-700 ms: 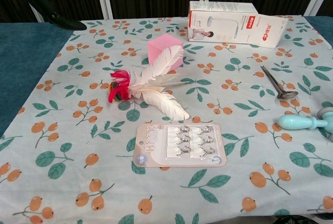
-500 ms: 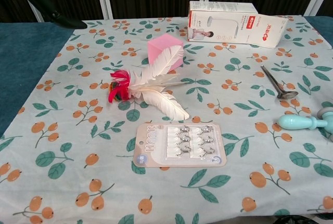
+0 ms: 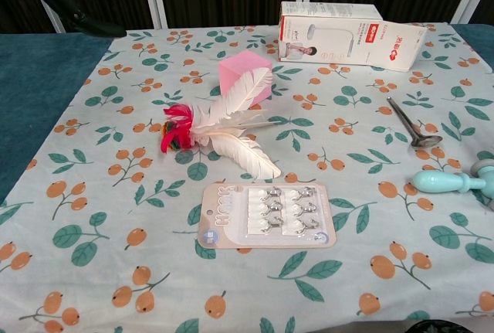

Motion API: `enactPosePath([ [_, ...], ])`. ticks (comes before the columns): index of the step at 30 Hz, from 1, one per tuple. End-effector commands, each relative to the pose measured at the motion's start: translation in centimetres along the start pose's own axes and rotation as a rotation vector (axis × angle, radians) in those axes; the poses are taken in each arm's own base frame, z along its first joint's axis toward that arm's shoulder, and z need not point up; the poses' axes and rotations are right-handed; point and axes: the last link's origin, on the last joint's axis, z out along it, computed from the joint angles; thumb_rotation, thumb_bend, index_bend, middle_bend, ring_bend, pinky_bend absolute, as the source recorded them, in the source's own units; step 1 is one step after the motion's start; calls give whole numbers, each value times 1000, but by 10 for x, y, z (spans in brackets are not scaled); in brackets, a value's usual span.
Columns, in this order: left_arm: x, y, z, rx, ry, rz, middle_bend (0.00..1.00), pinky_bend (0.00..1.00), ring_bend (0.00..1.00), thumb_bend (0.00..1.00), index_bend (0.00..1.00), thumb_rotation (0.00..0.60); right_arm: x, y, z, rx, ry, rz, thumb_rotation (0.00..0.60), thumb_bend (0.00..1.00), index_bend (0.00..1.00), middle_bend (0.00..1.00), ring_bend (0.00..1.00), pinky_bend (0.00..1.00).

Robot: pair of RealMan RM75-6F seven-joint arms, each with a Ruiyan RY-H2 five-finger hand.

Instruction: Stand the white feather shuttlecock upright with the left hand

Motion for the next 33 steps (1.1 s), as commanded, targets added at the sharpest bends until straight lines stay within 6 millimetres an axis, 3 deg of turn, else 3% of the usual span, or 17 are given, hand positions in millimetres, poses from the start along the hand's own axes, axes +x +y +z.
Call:
enactPosePath([
  [1, -1, 0, 0, -1, -3, -1, 59, 0, 0, 258, 182, 600, 0, 0, 0, -1, 0, 0, 600, 195, 0, 79, 31, 136],
  [9, -10, 2, -1, 13, -3, -15, 67, 0, 0, 242, 198, 600, 1, 0, 0, 0, 5, 2, 600, 195, 0, 78, 32, 136],
  [24, -61, 10, 1, 83, -36, -69, 85, 0, 0, 242, 227, 600, -1, 1, 0, -5, -6, -4, 600, 195, 0, 78, 32, 136],
  [33, -87, 27, 16, 88, -28, -55, 97, 0, 0, 242, 258, 600, -2, 1, 0, -8, -6, -7, 600, 195, 0, 78, 32, 136],
])
